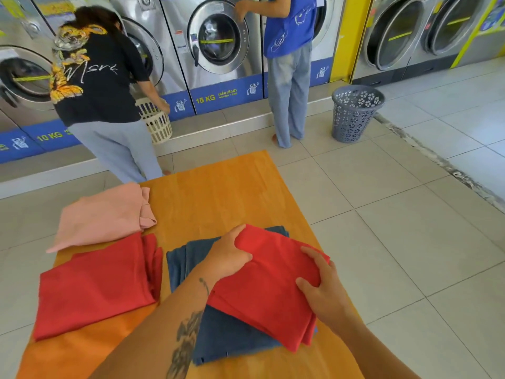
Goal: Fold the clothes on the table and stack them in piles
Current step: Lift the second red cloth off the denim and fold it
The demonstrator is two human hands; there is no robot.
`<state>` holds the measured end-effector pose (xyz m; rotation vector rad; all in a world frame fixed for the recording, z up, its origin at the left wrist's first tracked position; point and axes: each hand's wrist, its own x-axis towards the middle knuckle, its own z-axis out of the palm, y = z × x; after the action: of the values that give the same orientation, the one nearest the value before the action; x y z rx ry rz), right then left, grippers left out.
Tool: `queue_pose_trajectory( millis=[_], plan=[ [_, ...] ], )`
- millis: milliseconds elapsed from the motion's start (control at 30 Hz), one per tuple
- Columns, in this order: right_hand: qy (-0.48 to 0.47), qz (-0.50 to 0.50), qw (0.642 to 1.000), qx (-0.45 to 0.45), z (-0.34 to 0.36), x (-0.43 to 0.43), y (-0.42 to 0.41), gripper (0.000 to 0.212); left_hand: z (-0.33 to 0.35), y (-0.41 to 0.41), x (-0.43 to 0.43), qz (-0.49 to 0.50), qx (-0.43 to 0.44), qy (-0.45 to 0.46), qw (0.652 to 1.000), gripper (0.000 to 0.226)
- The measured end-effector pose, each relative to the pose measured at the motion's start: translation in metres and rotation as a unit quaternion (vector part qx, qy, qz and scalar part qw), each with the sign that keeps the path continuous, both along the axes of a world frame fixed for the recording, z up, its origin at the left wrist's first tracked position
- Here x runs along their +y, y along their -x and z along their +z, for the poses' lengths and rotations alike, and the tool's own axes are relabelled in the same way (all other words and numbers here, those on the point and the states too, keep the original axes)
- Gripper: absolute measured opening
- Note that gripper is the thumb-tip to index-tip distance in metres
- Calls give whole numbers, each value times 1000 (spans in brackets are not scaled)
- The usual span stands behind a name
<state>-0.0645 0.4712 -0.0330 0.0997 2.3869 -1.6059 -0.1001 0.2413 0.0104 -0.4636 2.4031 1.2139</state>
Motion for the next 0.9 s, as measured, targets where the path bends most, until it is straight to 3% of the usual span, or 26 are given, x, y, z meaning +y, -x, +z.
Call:
queue_pose_trajectory(
  millis=[133, 267, 467, 533, 633, 767, 900],
  plan=[
    [-29, 13, 997, 64, 10, -15, 3, 66, 2, -15, -5, 0, 51, -4, 999, 68],
    [-32, 47, 988, 141, 43, -34, 5, 70, 6, -36, -20, 71, 82, -113, 988, 64],
    [-4, 121, 973, 197, 101, -76, -17, 69, 28, -94, -66, 219, 209, -225, 926, 65],
    [15, 145, 971, 189, 110, -100, -31, 66, 34, -127, -93, 218, 262, -201, 918, 64],
    [65, 181, 968, 160, 112, -148, -63, 63, 37, -182, -142, 226, 312, -88, 919, 63],
    [112, 219, 964, 103, 96, -215, -116, 61, 32, -261, -206, 252, 303, 1, 919, 61],
    [141, 253, 957, 15, 64, -265, -160, 63, 23, -331, -247, 284, 268, 36, 920, 59]
  ],
)
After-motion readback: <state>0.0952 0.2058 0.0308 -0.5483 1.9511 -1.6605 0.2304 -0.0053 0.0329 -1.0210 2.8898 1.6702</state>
